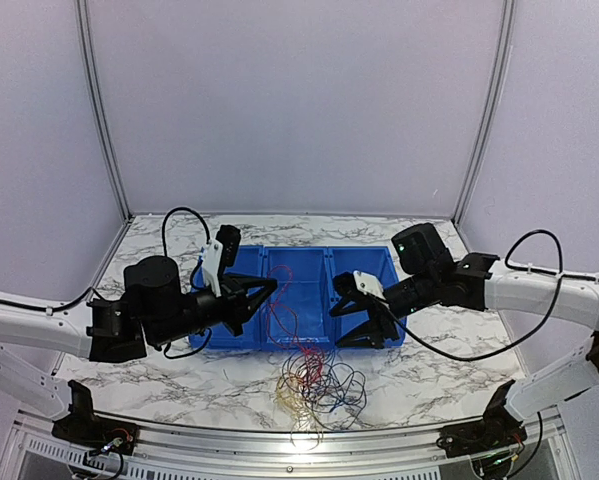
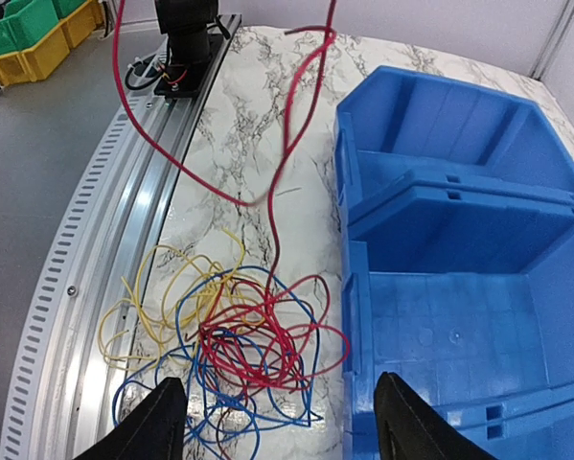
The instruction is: Untangle the cables
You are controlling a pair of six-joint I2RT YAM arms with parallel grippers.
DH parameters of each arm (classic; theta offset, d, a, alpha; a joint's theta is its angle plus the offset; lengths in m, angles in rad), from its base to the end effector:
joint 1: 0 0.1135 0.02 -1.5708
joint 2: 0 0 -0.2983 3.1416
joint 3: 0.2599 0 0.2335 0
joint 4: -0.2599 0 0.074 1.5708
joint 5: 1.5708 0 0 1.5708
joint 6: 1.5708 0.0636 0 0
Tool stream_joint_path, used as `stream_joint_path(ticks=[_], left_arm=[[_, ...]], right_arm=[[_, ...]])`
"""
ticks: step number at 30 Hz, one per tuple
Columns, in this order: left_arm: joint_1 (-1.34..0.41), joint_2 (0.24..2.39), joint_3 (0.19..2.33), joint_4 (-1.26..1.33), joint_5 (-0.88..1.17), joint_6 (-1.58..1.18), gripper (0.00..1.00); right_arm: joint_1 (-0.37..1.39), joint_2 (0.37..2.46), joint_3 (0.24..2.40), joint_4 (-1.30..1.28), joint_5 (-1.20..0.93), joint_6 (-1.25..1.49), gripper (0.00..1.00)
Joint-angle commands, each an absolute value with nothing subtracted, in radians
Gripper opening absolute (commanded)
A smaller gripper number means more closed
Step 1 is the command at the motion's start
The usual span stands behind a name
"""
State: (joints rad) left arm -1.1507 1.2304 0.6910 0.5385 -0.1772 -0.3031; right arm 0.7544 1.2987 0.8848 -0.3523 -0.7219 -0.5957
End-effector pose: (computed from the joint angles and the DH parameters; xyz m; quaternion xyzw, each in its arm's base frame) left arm 0.1250 -0.2524 0.3301 0.2328 0.6680 -0.4211 0.5677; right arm 0.1594 0.2075 0.2806 -0.6459 0.5857 0.3530 0.3394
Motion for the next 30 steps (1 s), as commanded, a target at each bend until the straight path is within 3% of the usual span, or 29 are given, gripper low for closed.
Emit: stream_joint_path(ticks=[1, 9, 13, 18, 25, 30], left_arm=[[-1.144, 1.196, 0.669, 0.507, -0.206, -0.301, 0.00], [-1.144, 1.136, 0.664, 0.485, -0.225, -0.296, 0.00], [-1.144, 1.097, 0.664, 0.476, -0.212, -0.280, 0.00], [-1.144, 1.049, 0.706, 0.437, -0.216, -0.255, 0.00], [-1.146, 0.998, 0.908, 0.249, -0.201, -0.167, 0.00], [-1.146, 1.006, 1.148, 0.071, -0.204, -0.080, 0.00]], right_arm=[[0.796, 1.359, 0.886, -0.208, -0.705, -0.543, 0.68], [0.878, 1.505, 0.878, -0.125, -0.678, -0.511, 0.70], [0.892, 1.550, 0.873, -0.104, -0.690, -0.501, 0.57], [0.896, 1.599, 0.866, -0.107, -0.718, -0.514, 0.25], [0.897, 1.657, 0.883, -0.148, -0.746, -0.547, 0.07], [0.897, 1.676, 0.891, -0.169, -0.753, -0.558, 0.05]])
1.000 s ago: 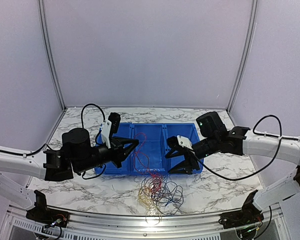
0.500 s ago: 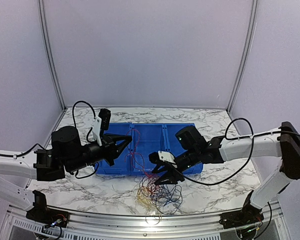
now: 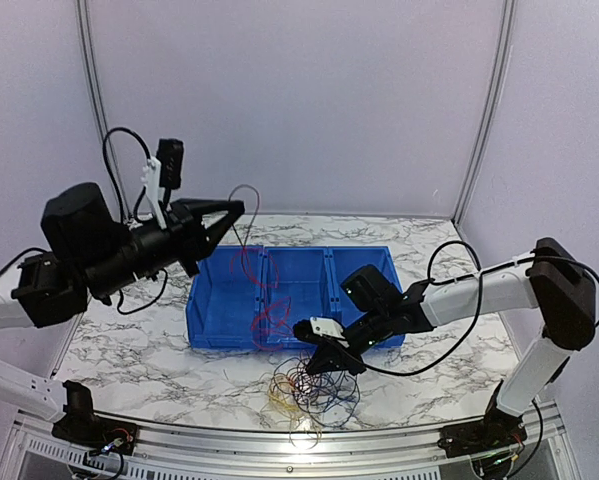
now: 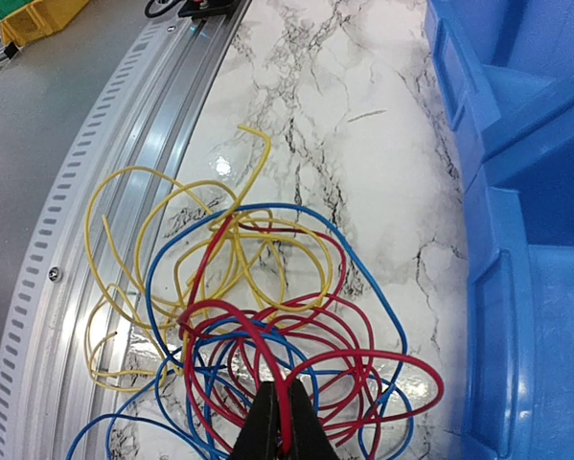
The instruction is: Untangle the cables
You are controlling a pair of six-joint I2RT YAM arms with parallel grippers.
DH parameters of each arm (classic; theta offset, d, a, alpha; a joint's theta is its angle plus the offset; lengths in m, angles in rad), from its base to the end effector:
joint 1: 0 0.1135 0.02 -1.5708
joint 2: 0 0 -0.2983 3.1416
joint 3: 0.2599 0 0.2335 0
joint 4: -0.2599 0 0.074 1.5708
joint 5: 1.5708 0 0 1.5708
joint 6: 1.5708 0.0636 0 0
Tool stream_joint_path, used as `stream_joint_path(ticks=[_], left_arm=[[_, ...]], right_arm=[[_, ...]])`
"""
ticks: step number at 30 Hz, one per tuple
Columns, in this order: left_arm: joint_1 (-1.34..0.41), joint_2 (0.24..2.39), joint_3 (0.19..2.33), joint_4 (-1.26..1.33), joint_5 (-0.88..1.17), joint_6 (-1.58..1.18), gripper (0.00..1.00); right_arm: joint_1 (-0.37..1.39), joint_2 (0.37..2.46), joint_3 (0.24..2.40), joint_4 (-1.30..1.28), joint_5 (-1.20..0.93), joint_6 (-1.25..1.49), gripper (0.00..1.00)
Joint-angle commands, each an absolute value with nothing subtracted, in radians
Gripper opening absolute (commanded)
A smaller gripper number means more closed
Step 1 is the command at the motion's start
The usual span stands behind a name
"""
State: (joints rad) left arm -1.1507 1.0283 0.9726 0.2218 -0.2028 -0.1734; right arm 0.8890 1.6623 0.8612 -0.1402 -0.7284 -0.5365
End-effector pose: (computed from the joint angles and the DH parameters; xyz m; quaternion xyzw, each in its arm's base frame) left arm 0.1051 -0.2039 0.4389 0.2335 0.6037 -0.4153 0.6392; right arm 0.1681 0.2743 0.1921 -0.6644 0.6001 0.3842 0.2254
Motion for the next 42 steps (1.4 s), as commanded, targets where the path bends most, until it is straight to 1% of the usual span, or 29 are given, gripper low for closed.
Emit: stream_joint_path(ticks=[1, 7, 10, 12, 14, 20, 23, 29, 31, 35, 38, 39, 42], left_arm=[[-1.146, 1.011, 1.194, 0.043, -0.204, -0.066, 0.00], [-1.146, 1.045, 1.438, -0.118, -0.221, 0.032, 0.00], [-1.146, 1.049, 1.480, -0.148, -0.257, 0.062, 0.00], [-1.146, 1.041, 1.460, -0.148, -0.278, 0.064, 0.00], [-1.146, 1.033, 1.421, -0.144, -0.296, 0.055, 0.00], [-1.146, 0.999, 1.266, -0.103, -0.344, 0.007, 0.00], [-1.146, 0.977, 1.191, -0.071, -0.358, -0.045, 0.00], [-1.146, 0.965, 1.120, -0.059, -0.335, -0.102, 0.00], [-1.146, 0.966, 1.111, -0.053, -0.315, -0.115, 0.00], [-1.146, 0.976, 1.099, -0.023, -0.283, -0.129, 0.00], [-1.146, 0.986, 1.102, -0.010, -0.259, -0.133, 0.00], [-1.146, 0.987, 1.103, -0.009, -0.252, -0.137, 0.00], [-1.146, 0.992, 1.104, -0.009, -0.233, -0.145, 0.00]], right_arm=[[0.897, 1.679, 0.893, -0.173, -0.752, -0.561, 0.04], [0.898, 1.692, 0.903, -0.197, -0.754, -0.576, 0.04], [0.897, 1.685, 0.917, -0.222, -0.746, -0.592, 0.08], [0.897, 1.668, 0.923, -0.233, -0.734, -0.601, 0.11], [0.897, 1.642, 0.921, -0.237, -0.720, -0.606, 0.16], [0.896, 1.587, 0.931, -0.291, -0.696, -0.635, 0.43], [0.883, 1.554, 0.960, -0.335, -0.677, -0.644, 0.52], [0.830, 1.444, 1.047, -0.371, -0.665, -0.592, 0.59], [0.831, 1.435, 1.091, -0.384, -0.615, -0.585, 0.60], [0.831, 1.471, 1.179, -0.392, -0.598, -0.547, 0.62], [0.844, 1.509, 1.217, -0.370, -0.618, -0.519, 0.68], [0.850, 1.521, 1.230, -0.365, -0.631, -0.514, 0.72], [0.882, 1.556, 1.250, -0.345, -0.636, -0.523, 0.75]])
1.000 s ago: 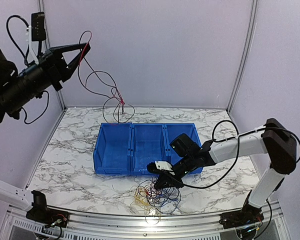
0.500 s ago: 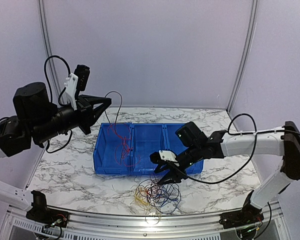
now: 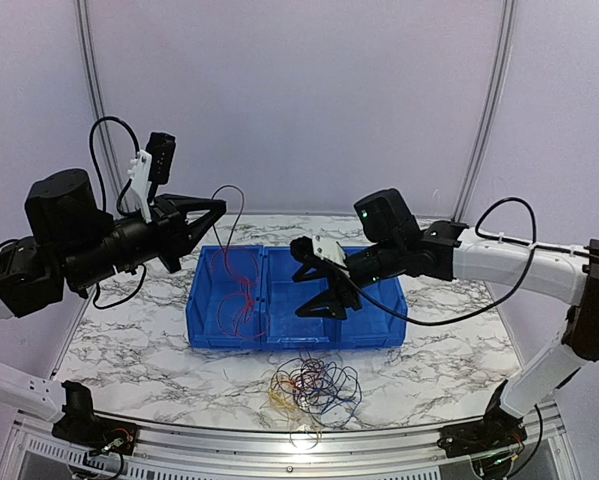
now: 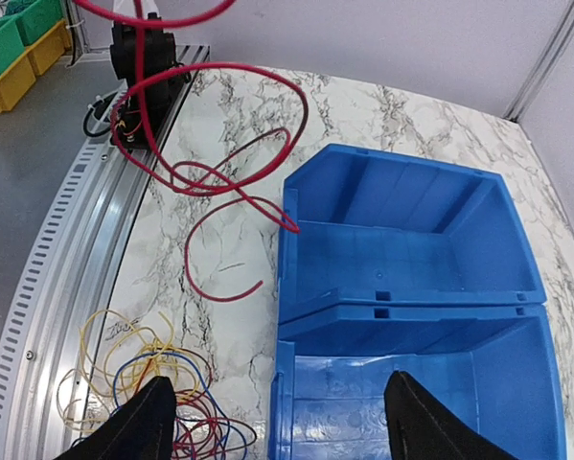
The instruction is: Untangle the cables
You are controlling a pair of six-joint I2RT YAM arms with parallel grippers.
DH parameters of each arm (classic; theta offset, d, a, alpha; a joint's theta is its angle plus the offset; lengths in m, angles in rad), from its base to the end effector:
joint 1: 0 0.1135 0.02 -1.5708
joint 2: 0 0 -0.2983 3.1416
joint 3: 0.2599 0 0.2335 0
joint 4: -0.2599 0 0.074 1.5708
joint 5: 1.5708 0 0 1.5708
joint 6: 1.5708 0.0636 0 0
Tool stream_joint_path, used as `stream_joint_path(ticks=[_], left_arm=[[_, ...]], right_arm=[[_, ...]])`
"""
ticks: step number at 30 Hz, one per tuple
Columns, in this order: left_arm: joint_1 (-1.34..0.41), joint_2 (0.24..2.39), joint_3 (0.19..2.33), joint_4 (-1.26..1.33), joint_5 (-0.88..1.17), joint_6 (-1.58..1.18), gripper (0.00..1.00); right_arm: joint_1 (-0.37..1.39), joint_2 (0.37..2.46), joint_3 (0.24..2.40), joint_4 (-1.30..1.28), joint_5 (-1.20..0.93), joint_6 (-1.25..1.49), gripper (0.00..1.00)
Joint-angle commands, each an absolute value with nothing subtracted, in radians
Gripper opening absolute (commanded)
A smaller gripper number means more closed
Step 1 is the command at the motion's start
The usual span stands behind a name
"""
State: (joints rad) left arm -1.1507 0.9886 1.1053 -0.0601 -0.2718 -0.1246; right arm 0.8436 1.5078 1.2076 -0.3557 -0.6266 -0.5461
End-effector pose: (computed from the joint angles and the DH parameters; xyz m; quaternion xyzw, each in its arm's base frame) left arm 0.1005 -0.1831 0.4562 0.2482 0.6412 -0.3539 0.6340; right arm 0.1942 0.2743 0.3253 -0.6510 0.5685 0.3357 0.3745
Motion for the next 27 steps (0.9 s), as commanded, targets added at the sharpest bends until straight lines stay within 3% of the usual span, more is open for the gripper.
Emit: stream_joint_path(ticks=[1, 9, 12, 14, 18, 21, 22, 27], left_arm=[[-1.146, 0.994, 1.107, -0.009, -0.227, -0.147, 0.00], [-1.146, 1.016, 1.132, 0.021, -0.173, -0.158, 0.00], [-1.146, 1.027, 1.139, 0.024, -0.168, -0.156, 0.00], [-1.145, 1.031, 1.144, 0.026, -0.166, -0.156, 0.00], [-1.146, 1.030, 1.143, 0.031, -0.172, -0.155, 0.00], [-1.146, 1.023, 1.152, 0.027, -0.179, -0.145, 0.00], [-1.146, 1.019, 1.163, 0.017, -0.182, -0.138, 0.00], [-1.146, 0.979, 1.269, -0.080, -0.199, -0.090, 0.00]], right_arm=[[0.893, 1.566, 1.253, -0.334, -0.633, -0.528, 0.75], [0.905, 1.615, 1.242, -0.191, -0.685, -0.483, 0.76], [0.905, 1.621, 1.230, -0.139, -0.706, -0.467, 0.72], [0.905, 1.629, 1.230, -0.121, -0.724, -0.455, 0.63], [0.905, 1.647, 1.236, -0.116, -0.764, -0.444, 0.24], [0.905, 1.645, 1.216, -0.118, -0.759, -0.455, 0.05], [0.904, 1.641, 1.202, -0.119, -0.750, -0.463, 0.01], [0.875, 1.608, 1.091, -0.079, -0.734, -0.465, 0.00]])
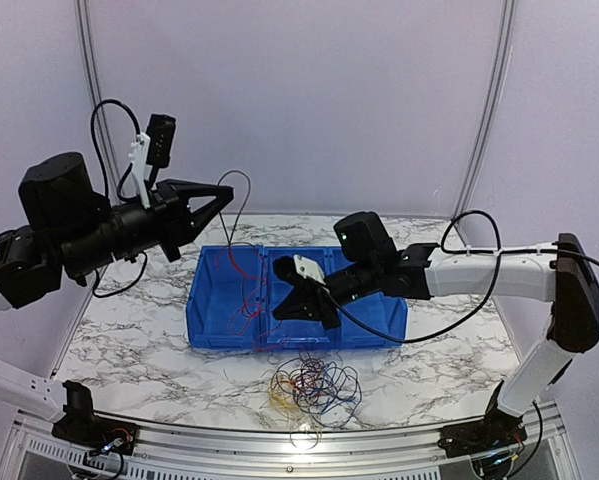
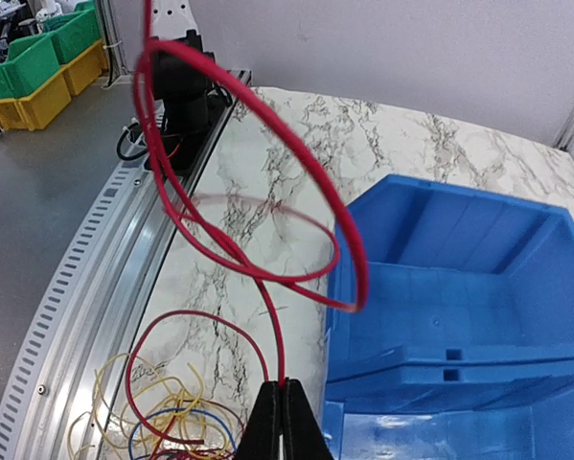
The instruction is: Untangle the cables
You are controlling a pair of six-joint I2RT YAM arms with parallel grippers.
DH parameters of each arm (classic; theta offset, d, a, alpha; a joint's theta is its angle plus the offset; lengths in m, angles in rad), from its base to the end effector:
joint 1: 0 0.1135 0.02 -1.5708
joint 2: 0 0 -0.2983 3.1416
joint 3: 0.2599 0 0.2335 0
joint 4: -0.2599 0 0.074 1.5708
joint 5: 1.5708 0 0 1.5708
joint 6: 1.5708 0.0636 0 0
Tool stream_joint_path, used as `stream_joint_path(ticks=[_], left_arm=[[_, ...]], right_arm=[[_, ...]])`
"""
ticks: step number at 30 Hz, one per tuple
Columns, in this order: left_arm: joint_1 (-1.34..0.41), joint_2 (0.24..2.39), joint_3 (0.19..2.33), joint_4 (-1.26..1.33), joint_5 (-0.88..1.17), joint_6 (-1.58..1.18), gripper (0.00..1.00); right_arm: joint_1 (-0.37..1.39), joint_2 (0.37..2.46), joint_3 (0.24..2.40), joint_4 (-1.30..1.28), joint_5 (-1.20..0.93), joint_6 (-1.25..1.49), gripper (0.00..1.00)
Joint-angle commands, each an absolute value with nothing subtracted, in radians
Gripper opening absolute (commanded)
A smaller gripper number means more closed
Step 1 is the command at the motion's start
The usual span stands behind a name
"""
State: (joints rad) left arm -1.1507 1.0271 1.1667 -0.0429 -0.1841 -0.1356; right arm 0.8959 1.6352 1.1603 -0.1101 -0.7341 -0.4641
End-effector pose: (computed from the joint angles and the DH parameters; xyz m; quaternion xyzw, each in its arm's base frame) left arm 0.0990 -0.1931 0.4728 0.2658 0.6180 -0.3927 0.6271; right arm 0.1969 0.3142 0.2944 -0.6491 0.5326 0.4034 0.3637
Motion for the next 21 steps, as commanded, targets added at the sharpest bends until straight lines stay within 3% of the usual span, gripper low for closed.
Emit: stream_joint_path(ticks=[1, 21], left_arm=[[-1.146, 0.972, 1.294, -0.096, -0.205, -0.080, 0.00], [-1.146, 0.907, 1.572, -0.208, -0.576, 0.174, 0.00]], right_arm=[[0.865, 1.607, 1.078, -0.075, -0.738, -0.464, 0.00], [0.755, 1.725, 1.063, -0.073, -0.701, -0.438, 0.00]])
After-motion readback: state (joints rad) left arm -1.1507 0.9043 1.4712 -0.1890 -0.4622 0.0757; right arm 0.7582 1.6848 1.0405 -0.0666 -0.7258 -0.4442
